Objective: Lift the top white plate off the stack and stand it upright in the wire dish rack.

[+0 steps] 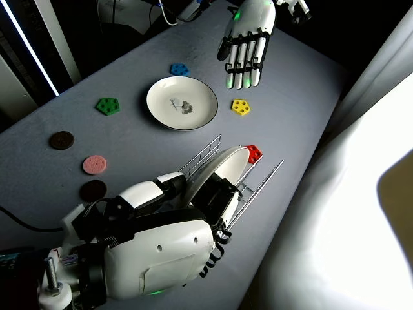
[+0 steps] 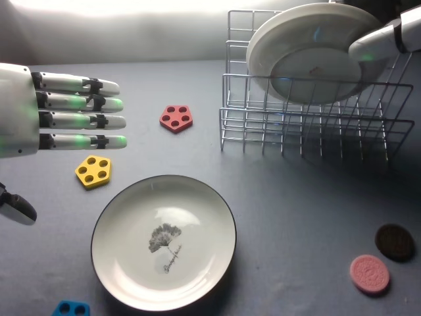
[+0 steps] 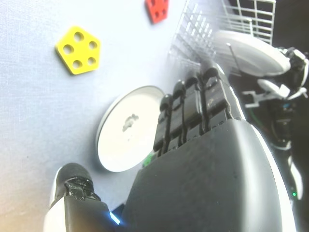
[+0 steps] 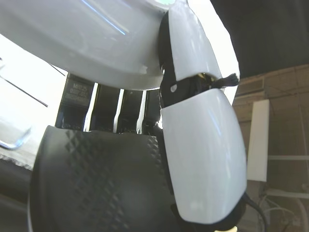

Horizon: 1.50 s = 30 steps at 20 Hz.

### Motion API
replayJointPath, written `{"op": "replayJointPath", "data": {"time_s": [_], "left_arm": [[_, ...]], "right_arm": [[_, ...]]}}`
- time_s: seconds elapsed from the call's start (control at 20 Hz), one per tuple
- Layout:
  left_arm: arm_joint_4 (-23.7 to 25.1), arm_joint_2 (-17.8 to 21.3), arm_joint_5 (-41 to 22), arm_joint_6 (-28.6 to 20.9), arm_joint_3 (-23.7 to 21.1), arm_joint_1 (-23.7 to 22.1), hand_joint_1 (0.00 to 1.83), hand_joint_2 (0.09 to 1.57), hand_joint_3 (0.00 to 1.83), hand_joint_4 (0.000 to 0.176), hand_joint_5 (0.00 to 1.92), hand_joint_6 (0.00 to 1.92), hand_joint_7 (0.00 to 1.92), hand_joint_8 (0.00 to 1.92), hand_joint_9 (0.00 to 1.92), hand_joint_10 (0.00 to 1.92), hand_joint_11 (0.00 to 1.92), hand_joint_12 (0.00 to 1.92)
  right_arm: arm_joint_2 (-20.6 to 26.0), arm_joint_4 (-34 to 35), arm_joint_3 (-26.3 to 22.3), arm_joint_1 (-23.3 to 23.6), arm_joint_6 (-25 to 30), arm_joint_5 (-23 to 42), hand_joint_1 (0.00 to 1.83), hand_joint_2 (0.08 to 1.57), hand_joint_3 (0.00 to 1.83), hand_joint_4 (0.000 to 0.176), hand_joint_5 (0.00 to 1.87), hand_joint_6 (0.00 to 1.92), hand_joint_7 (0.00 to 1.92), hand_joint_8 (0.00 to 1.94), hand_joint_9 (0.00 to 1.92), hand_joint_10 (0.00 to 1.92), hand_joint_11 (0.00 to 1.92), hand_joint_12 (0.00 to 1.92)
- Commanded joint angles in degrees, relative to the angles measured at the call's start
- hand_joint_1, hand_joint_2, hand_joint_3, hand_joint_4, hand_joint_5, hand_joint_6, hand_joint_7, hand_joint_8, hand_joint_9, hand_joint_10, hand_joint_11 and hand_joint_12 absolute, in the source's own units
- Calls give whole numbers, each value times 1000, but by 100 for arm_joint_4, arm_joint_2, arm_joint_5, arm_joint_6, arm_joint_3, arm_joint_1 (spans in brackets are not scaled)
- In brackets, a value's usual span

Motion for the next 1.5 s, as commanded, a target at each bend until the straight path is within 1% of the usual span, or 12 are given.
{"op": "replayJointPath", "data": {"time_s": [0.0,0.05,0.1,0.15,0.2,0.3,0.5,0.6,0.7,0.75,1.0,1.45], "left_arm": [[-356,62,-337,20,-30,-142,140,944,0,0,67,2,65,2,50,2,2,164],[-356,62,-337,20,-30,-143,154,937,0,0,87,10,86,11,73,11,24,168],[-356,62,-337,20,-30,-144,164,944,1,0,75,4,75,5,62,5,11,165],[-356,62,-337,20,-31,-144,147,939,0,0,83,6,87,9,76,10,34,178],[-355,62,-337,20,-31,-144,150,937,0,0,78,3,84,6,73,8,31,178],[-354,62,-339,20,-32,-144,139,940,0,0,63,2,63,4,42,4,6,136],[-353,62,-345,20,-34,-145,145,935,0,0,71,3,77,6,53,6,1,140],[-353,62,-345,20,-35,-145,121,938,0,0,72,3,79,5,56,6,6,140],[-353,62,-345,20,-35,-145,118,937,0,0,59,0,66,1,49,1,2,140],[-353,62,-347,20,-36,-145,136,940,1,0,60,2,68,3,55,4,4,143],[-352,62,-348,20,-37,-145,127,933,0,0,44,2,62,2,52,4,16,113],[-348,62,-354,19,-41,-147,113,929,0,0,62,3,71,2,62,3,1,122]], "right_arm": [[67,497,53,8,108,451,1482,1136,0,0,753,1301,846,996,893,1035,908,1458],[51,497,75,4,108,451,1434,1165,0,0,770,1337,838,999,865,475,837,1435],[36,497,96,-4,108,451,1196,1187,0,0,818,1223,803,480,892,207,785,852],[14,509,114,-28,108,451,1151,1172,3,0,845,1176,854,175,926,76,822,619],[5,511,115,-37,108,451,1249,1112,0,0,731,476,853,59,918,25,818,530],[-24,536,112,-72,108,451,1216,1091,0,0,703,45,802,3,894,1,820,461],[-47,543,125,-105,108,451,947,1067,0,0,529,0,631,0,687,0,640,466],[-47,554,134,-106,108,451,837,1015,0,67,416,0,470,0,566,0,532,533],[-46,558,137,-106,108,451,739,984,0,88,408,0,344,0,465,0,458,504],[-46,558,147,-106,108,451,650,968,0,122,359,0,322,0,430,0,449,442],[-46,558,121,-105,107,452,492,908,0,172,133,0,216,0,258,0,300,333],[-46,646,86,47,93,450,491,846,0,176,110,0,76,0,70,0,152,287]]}}
